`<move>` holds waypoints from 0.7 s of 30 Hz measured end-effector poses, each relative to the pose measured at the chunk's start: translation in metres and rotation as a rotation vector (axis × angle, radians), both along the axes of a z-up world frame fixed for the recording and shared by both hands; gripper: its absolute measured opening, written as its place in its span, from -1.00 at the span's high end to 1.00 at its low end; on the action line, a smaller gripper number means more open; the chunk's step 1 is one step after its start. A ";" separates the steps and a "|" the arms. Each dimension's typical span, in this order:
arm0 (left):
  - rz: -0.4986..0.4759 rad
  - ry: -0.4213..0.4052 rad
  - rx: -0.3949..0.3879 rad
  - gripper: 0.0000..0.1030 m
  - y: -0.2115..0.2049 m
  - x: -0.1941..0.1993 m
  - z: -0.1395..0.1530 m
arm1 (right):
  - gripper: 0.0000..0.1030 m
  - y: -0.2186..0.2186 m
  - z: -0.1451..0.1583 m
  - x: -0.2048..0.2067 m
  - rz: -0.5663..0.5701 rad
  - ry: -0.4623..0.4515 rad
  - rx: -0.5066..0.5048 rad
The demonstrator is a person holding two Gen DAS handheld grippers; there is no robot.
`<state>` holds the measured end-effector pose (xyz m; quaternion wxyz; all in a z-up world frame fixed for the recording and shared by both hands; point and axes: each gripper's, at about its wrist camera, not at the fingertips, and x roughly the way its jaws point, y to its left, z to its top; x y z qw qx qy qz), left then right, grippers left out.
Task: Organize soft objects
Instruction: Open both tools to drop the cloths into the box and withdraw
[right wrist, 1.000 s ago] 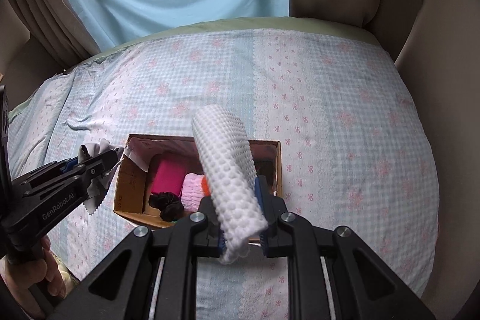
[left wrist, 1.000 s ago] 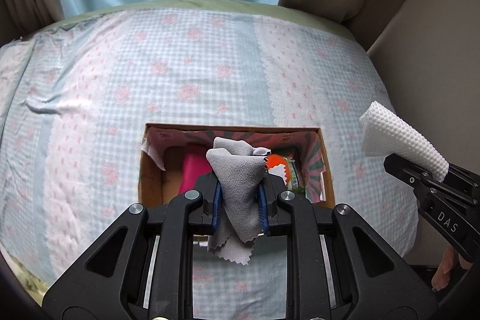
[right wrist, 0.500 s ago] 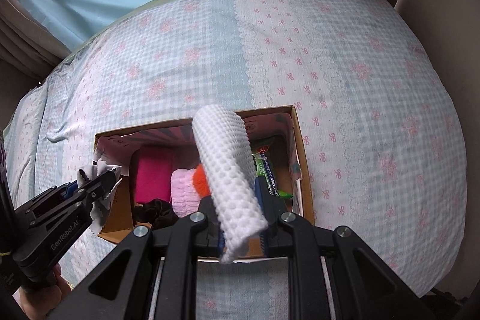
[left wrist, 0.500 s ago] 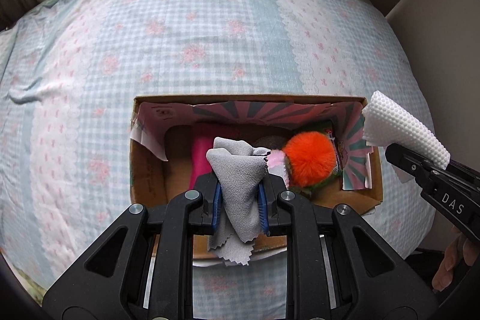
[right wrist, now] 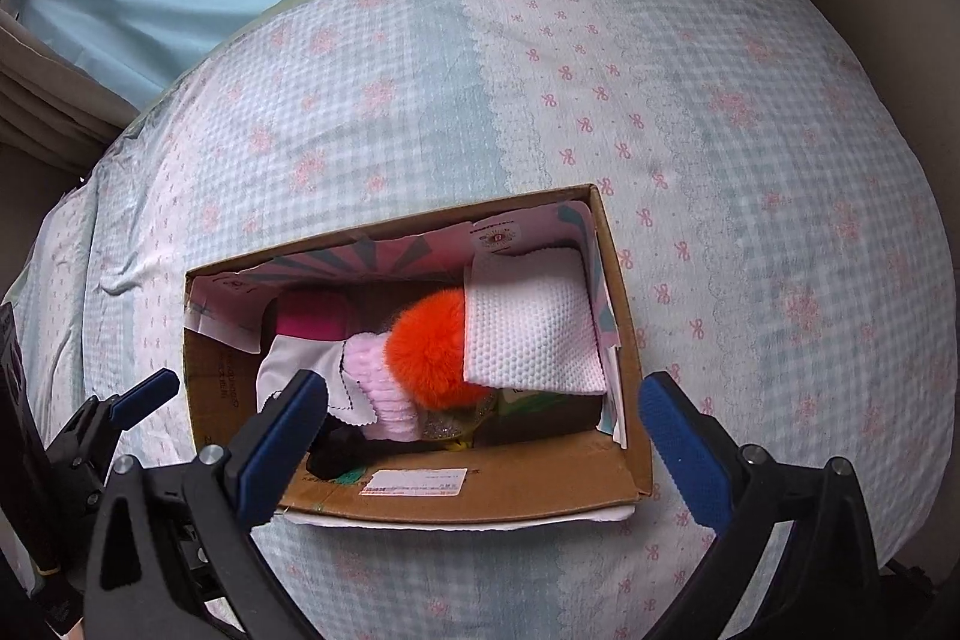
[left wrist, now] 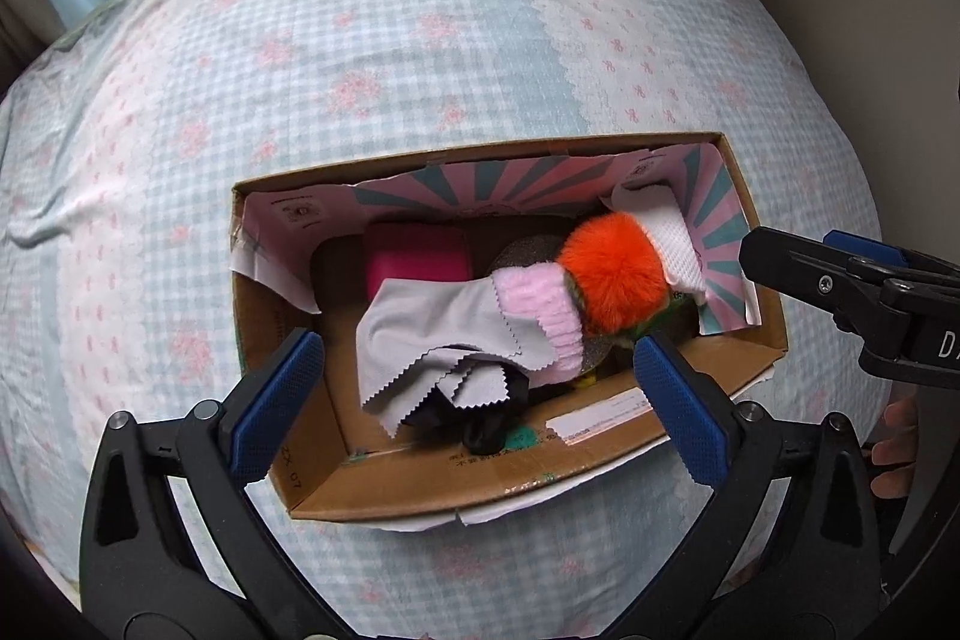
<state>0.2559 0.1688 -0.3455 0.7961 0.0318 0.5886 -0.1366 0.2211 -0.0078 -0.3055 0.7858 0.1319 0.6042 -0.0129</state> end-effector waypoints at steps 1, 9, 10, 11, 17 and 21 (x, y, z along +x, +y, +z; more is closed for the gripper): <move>0.004 0.003 -0.003 -1.00 0.001 0.000 0.000 | -1.00 0.000 0.001 -0.002 0.001 -0.001 -0.003; 0.030 -0.032 -0.008 -0.99 0.005 -0.012 0.024 | -1.00 -0.001 0.029 -0.016 0.017 -0.043 0.001; 0.036 -0.044 -0.008 -0.99 0.005 -0.015 0.032 | -1.00 -0.003 0.038 -0.019 0.023 -0.060 0.000; 0.043 -0.057 -0.010 -1.00 0.005 -0.017 0.040 | -1.00 -0.004 0.050 -0.022 0.030 -0.081 -0.007; 0.117 -0.197 -0.040 -1.00 0.008 -0.043 0.126 | -1.00 -0.018 0.150 -0.050 0.068 -0.255 -0.085; 0.172 -0.334 -0.077 -1.00 0.007 -0.071 0.201 | -1.00 -0.028 0.220 -0.080 0.086 -0.383 -0.150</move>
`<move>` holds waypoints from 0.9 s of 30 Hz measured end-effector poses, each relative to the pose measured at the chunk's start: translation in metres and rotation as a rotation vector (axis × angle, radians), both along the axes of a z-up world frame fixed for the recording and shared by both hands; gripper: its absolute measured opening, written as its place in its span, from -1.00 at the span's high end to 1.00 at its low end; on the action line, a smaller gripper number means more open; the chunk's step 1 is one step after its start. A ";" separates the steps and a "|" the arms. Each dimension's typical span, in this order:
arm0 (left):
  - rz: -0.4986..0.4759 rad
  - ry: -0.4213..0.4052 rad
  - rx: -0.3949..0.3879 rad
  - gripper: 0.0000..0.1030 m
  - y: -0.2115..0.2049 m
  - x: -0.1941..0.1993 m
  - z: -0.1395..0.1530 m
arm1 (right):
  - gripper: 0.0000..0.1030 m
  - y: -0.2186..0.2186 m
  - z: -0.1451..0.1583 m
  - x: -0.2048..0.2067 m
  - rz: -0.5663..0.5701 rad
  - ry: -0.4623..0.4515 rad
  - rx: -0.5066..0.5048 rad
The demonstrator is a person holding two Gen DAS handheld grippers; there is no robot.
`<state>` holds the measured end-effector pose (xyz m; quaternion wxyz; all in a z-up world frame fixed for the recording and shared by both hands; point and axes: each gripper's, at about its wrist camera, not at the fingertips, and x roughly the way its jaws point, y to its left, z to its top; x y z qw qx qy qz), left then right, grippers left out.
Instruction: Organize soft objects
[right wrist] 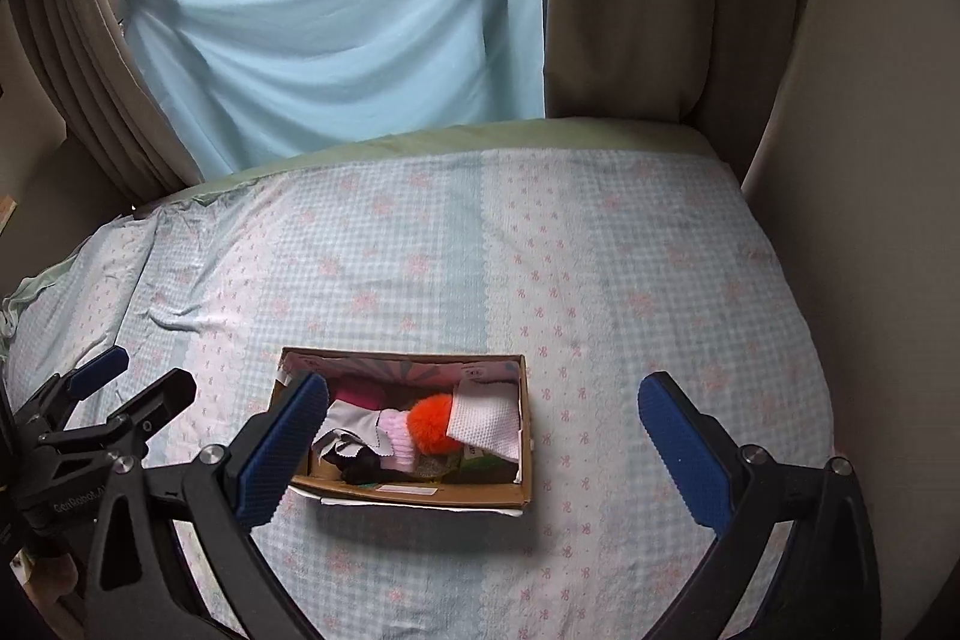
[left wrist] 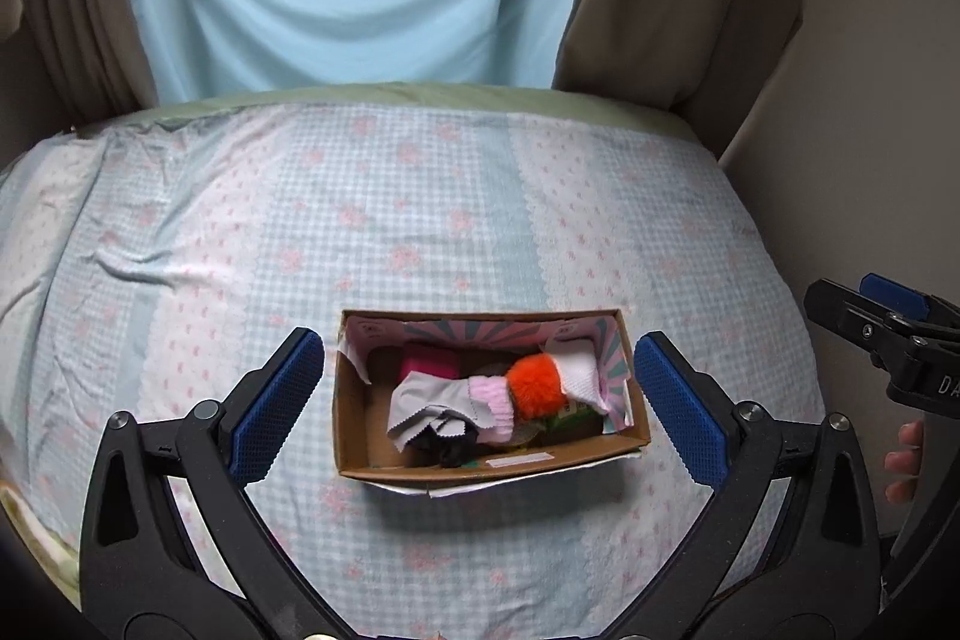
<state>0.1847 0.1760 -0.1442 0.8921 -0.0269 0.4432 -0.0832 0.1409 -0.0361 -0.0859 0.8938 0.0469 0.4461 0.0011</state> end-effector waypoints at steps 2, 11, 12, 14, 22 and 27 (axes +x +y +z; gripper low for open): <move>0.019 -0.073 -0.003 -1.00 -0.002 -0.017 0.037 | -1.00 -0.004 0.028 -0.017 -0.001 -0.059 -0.019; 0.069 -0.332 0.055 -1.00 -0.029 -0.095 0.128 | -1.00 -0.018 0.080 -0.073 -0.017 -0.218 -0.074; 0.074 -0.345 0.060 -1.00 -0.031 -0.102 0.131 | -1.00 -0.019 0.080 -0.077 -0.018 -0.227 -0.078; 0.081 -0.364 0.068 -1.00 -0.033 -0.115 0.133 | -1.00 -0.022 0.081 -0.084 -0.018 -0.240 -0.080; 0.092 -0.394 0.069 -1.00 -0.042 -0.138 0.139 | -1.00 -0.030 0.088 -0.101 -0.028 -0.269 -0.073; 0.098 -0.400 0.063 -1.00 -0.044 -0.144 0.140 | -1.00 -0.031 0.091 -0.106 -0.027 -0.279 -0.076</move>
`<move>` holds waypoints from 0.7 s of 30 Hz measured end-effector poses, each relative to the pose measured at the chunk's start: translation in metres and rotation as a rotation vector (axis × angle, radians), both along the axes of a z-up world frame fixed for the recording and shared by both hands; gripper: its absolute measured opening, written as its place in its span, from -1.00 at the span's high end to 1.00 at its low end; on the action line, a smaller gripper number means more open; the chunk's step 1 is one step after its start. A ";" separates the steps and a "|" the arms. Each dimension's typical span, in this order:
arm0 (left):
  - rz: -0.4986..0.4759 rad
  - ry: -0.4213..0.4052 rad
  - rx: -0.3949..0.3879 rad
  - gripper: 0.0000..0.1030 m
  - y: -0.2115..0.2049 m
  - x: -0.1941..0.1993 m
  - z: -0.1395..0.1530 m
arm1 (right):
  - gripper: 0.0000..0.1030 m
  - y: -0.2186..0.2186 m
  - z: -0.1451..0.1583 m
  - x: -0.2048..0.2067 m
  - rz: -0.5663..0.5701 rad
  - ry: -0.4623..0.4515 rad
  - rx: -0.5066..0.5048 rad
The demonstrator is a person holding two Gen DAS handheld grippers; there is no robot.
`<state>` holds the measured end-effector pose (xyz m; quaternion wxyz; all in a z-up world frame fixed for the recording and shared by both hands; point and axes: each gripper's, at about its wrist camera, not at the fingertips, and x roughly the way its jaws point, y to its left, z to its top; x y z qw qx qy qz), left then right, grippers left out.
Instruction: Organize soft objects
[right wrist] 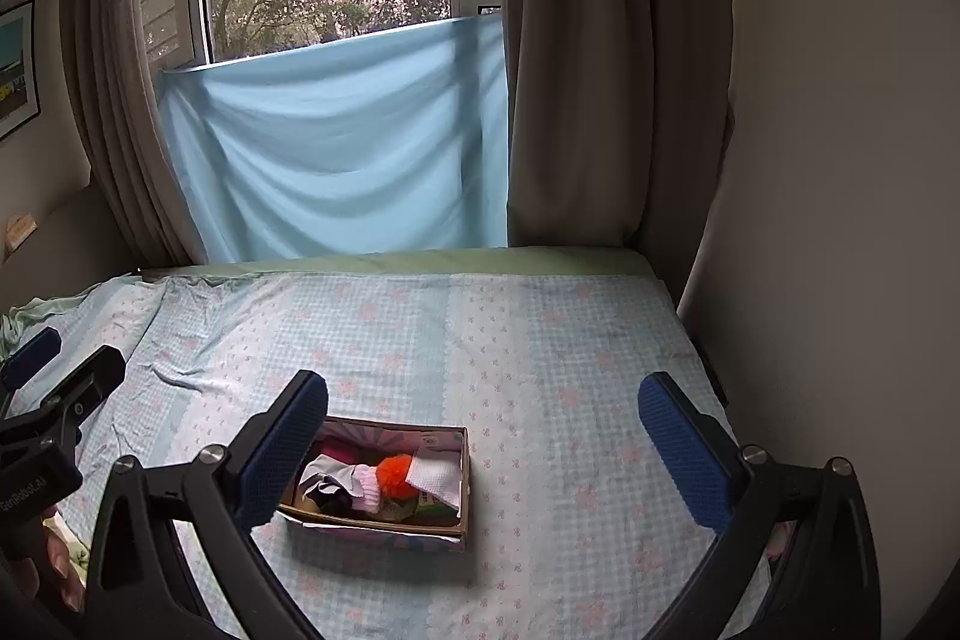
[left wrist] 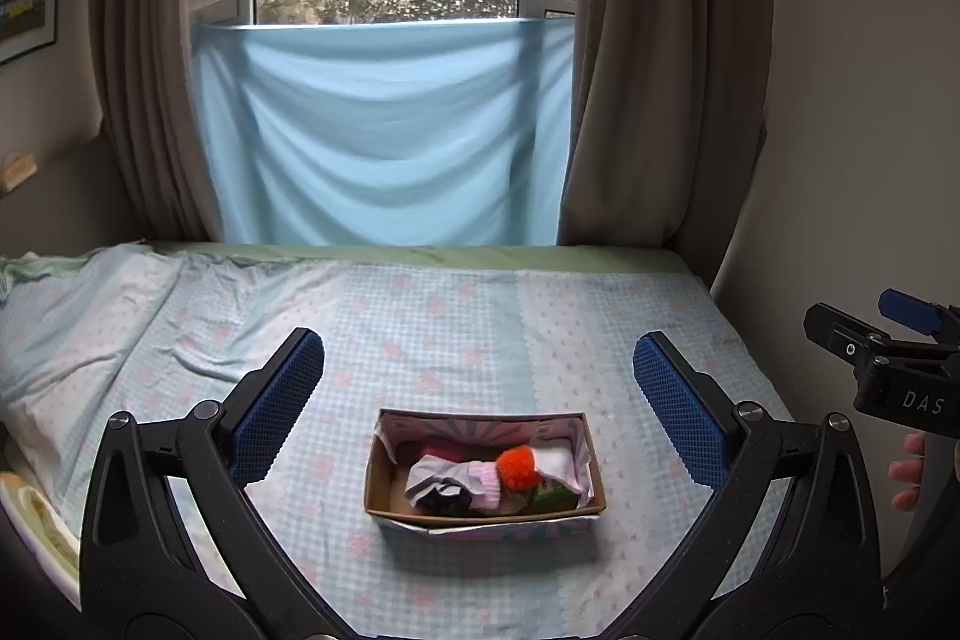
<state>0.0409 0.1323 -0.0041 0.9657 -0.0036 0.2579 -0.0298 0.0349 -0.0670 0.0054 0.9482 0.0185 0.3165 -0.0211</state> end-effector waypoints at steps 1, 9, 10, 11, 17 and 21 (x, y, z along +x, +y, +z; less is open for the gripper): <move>0.000 -0.001 -0.003 -1.00 0.000 -0.001 0.000 | -1.00 0.000 0.000 -0.001 0.000 -0.001 -0.001; 0.001 -0.005 -0.004 -1.00 0.001 -0.003 0.001 | -1.00 -0.002 0.000 -0.002 -0.003 -0.008 0.005; 0.000 -0.005 -0.003 -1.00 0.001 -0.003 0.000 | -1.00 -0.002 -0.001 -0.002 -0.005 -0.008 0.007; 0.000 -0.005 -0.003 -1.00 0.001 -0.002 0.000 | -1.00 -0.002 0.000 -0.002 -0.006 -0.008 0.008; -0.001 -0.004 0.004 -1.00 0.001 -0.002 0.000 | -1.00 -0.003 0.000 -0.002 -0.006 -0.008 0.011; -0.001 -0.005 0.003 -1.00 0.001 -0.001 0.000 | -1.00 -0.003 0.000 -0.002 -0.008 -0.007 0.007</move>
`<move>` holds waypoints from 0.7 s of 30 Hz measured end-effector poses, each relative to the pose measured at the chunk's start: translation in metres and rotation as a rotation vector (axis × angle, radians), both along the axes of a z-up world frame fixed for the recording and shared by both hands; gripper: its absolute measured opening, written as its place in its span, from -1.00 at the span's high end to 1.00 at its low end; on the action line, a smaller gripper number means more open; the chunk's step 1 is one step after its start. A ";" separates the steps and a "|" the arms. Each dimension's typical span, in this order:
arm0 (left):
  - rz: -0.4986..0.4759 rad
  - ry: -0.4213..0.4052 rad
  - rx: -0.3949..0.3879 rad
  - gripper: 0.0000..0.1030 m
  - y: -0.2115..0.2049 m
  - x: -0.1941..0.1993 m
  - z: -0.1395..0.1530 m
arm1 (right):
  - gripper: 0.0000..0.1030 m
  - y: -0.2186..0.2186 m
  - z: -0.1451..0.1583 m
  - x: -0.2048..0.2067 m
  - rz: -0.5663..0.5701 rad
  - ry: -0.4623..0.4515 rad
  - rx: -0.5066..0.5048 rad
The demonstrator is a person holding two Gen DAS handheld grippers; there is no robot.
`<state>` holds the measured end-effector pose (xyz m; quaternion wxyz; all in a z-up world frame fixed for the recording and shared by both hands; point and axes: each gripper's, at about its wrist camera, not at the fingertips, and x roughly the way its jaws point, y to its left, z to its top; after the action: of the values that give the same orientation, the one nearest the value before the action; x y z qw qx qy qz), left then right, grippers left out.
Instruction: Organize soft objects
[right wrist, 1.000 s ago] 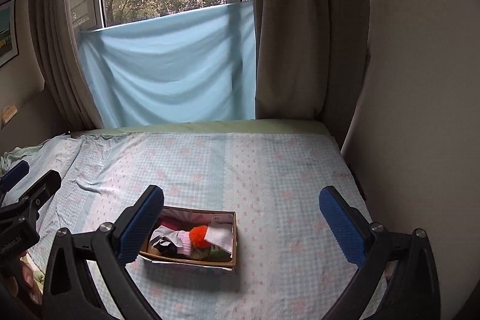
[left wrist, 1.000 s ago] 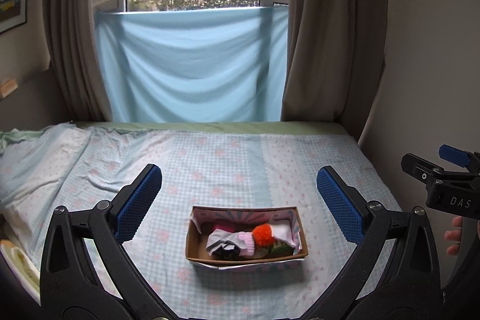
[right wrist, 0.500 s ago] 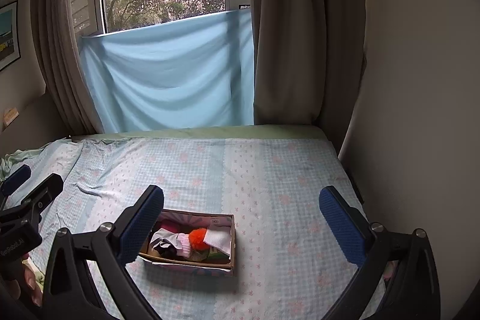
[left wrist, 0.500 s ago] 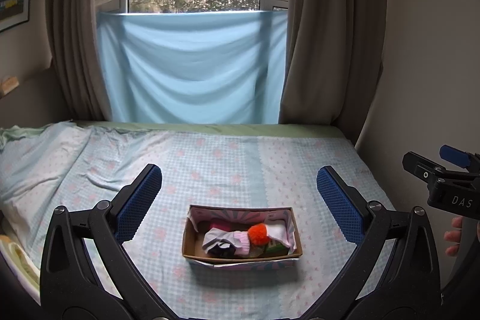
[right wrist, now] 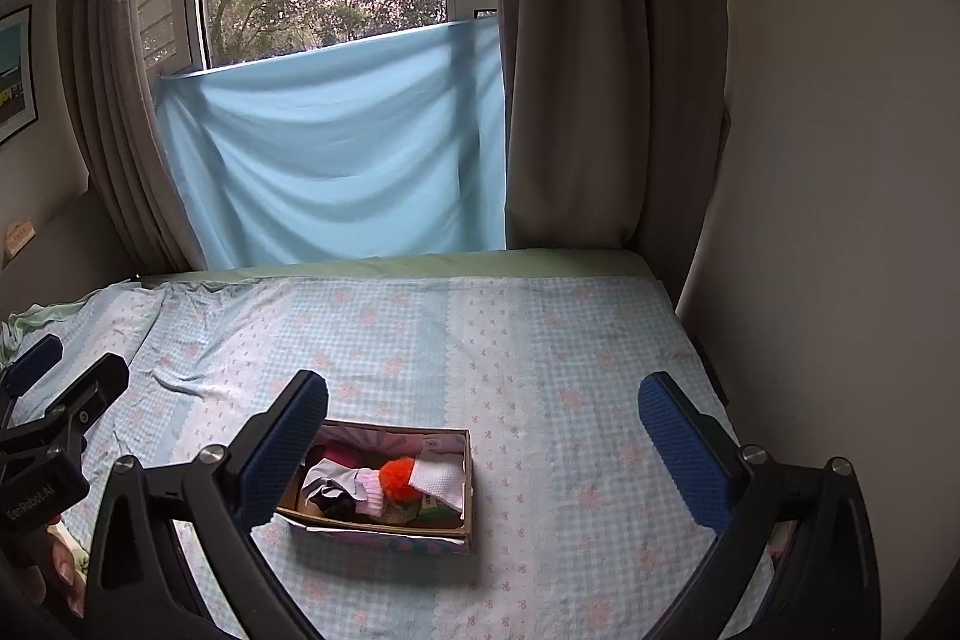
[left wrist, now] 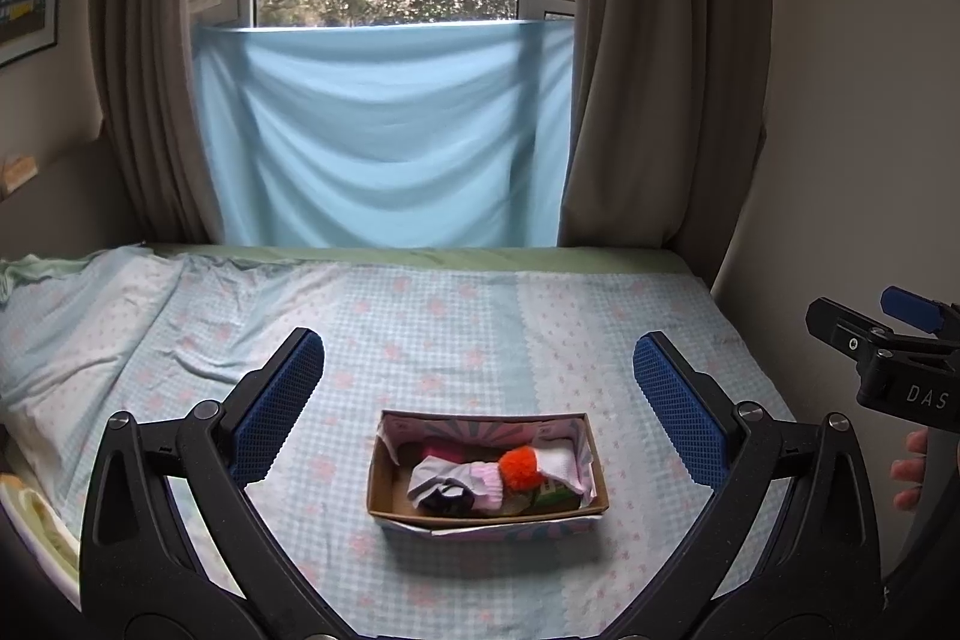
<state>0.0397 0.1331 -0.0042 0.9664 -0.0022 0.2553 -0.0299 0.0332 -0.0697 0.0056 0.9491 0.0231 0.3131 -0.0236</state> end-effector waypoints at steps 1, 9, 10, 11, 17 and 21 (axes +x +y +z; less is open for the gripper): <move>0.000 -0.001 0.000 -1.00 0.000 0.000 0.000 | -1.00 0.000 0.000 0.000 -0.002 0.000 0.000; -0.002 0.003 0.002 -1.00 0.000 0.002 -0.002 | -1.00 0.002 0.000 0.000 -0.006 0.000 -0.003; -0.001 0.003 0.002 -1.00 0.000 0.002 -0.002 | -1.00 0.002 0.000 0.000 -0.006 -0.001 -0.004; 0.000 0.004 0.002 -1.00 0.000 0.003 -0.002 | -1.00 0.002 0.000 0.000 -0.006 -0.001 -0.005; 0.005 0.005 0.003 -1.00 0.001 0.005 -0.003 | -1.00 0.002 0.000 0.003 -0.006 -0.001 -0.006; 0.006 0.004 0.001 -1.00 0.002 0.005 -0.004 | -1.00 0.003 0.000 0.004 -0.007 -0.001 -0.007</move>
<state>0.0448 0.1349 -0.0080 0.9660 -0.0025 0.2573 -0.0270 0.0367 -0.0666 0.0057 0.9493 0.0208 0.3125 -0.0279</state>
